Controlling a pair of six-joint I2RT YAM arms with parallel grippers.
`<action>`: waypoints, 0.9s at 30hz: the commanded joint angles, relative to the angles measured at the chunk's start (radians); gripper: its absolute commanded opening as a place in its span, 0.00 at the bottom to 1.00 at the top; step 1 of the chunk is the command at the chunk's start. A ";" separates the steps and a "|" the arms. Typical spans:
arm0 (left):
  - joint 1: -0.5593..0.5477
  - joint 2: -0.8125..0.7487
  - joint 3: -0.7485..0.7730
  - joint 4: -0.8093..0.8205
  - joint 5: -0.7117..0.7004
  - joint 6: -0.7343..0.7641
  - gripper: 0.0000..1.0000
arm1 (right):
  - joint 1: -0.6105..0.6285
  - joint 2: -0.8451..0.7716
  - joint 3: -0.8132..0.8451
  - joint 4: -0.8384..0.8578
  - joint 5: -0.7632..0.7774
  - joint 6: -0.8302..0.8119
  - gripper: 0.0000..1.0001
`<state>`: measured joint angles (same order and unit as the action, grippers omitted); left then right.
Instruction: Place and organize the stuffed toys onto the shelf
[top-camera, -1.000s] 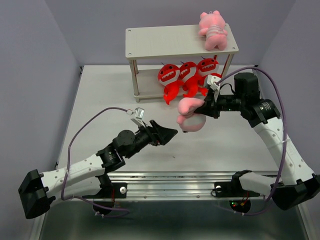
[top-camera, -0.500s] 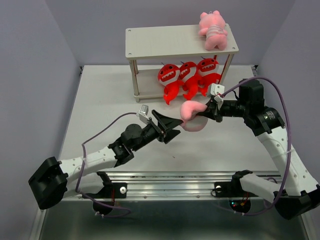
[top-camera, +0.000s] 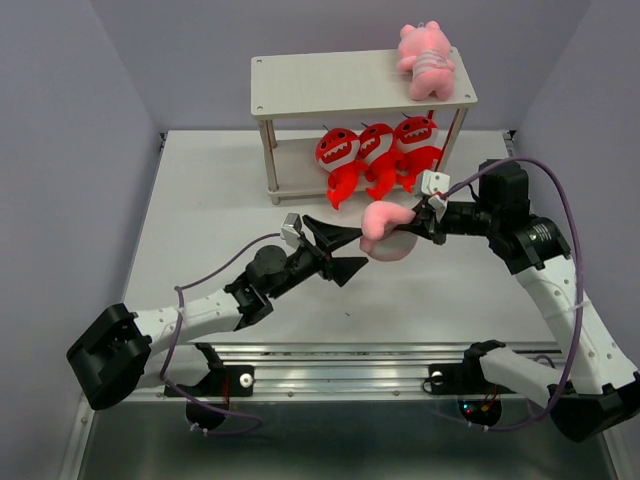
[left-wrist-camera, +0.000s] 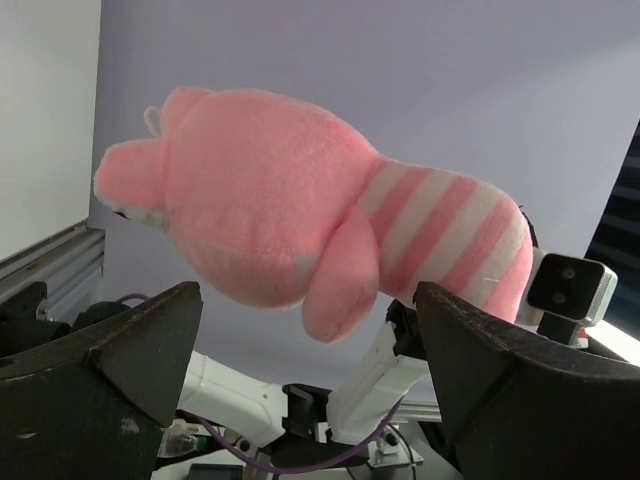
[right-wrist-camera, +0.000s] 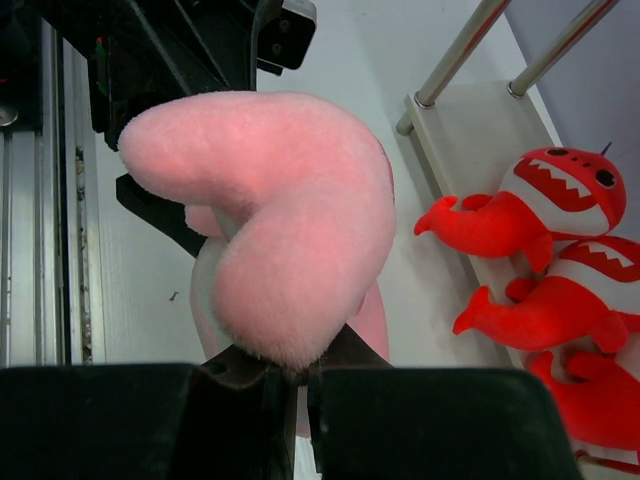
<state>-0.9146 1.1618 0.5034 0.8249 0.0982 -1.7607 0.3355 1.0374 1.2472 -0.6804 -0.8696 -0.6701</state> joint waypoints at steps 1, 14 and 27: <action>0.005 0.013 0.006 0.068 0.021 -0.072 0.99 | 0.007 -0.043 -0.005 0.047 0.023 -0.029 0.01; 0.014 0.148 0.070 0.146 0.118 -0.132 0.99 | 0.007 -0.115 -0.066 0.062 -0.049 -0.141 0.01; 0.014 0.280 0.153 0.301 0.184 -0.132 0.77 | 0.007 -0.172 -0.201 0.105 -0.043 -0.238 0.02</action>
<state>-0.8951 1.4364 0.6029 0.9550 0.2367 -1.8915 0.3355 0.8822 1.0679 -0.6247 -0.8864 -0.8810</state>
